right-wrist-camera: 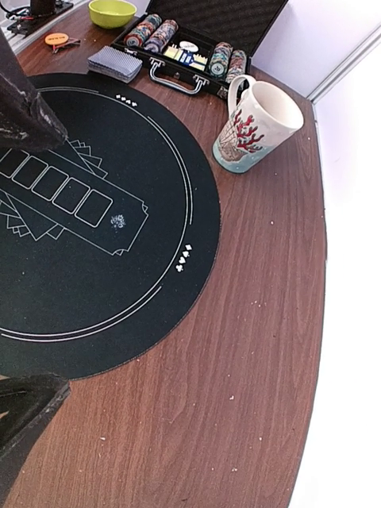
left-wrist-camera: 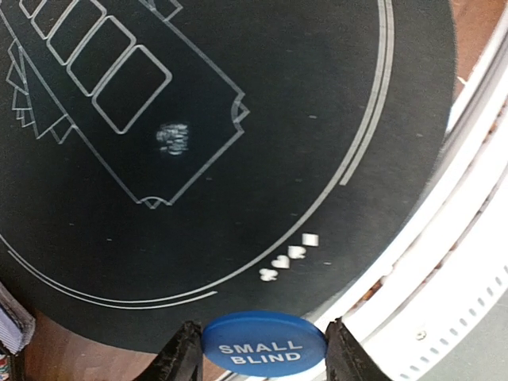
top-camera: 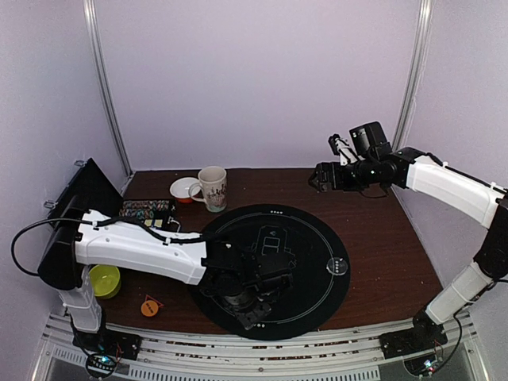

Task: Distribute texas hold em gaming equipment
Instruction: Place the small blind button in the small blind area.

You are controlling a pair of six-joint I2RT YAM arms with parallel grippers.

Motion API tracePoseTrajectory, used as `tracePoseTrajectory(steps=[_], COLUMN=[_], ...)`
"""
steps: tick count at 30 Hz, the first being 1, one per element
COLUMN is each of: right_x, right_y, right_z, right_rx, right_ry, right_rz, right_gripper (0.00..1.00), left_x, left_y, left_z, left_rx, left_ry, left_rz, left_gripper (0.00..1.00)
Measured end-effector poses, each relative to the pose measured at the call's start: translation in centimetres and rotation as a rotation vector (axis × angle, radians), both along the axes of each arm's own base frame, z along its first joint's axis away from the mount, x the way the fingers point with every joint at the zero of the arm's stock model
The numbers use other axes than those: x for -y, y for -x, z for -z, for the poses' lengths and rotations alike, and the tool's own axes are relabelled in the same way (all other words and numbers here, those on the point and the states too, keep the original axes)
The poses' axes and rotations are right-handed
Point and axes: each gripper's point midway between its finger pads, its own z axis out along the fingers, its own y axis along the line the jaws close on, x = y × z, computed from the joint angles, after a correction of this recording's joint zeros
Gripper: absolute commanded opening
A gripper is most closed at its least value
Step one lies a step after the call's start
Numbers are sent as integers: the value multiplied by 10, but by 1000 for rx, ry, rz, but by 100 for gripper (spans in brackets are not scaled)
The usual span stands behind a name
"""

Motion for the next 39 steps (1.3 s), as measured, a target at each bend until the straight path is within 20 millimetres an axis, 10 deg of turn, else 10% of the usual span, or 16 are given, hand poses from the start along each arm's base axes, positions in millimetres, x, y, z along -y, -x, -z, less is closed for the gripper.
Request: tracePoseTrajectory(steps=[16,35,39], right_x=[-13,-9,-8], right_y=[0,0,0], right_z=[3,-3,-3], right_rx=[-38,-14,-12], right_ry=[-41,-32,-27], right_rz=[-40,-31,-27], right_gripper=[100,100,100], left_x=[53,8,13], left_y=[25,2,6], left_z=[28,52,53], left_rx=[-18,-2,-24], left_ry=[-3,-184,-163], left_rz=[62,34,48], left_gripper=[40,43,69])
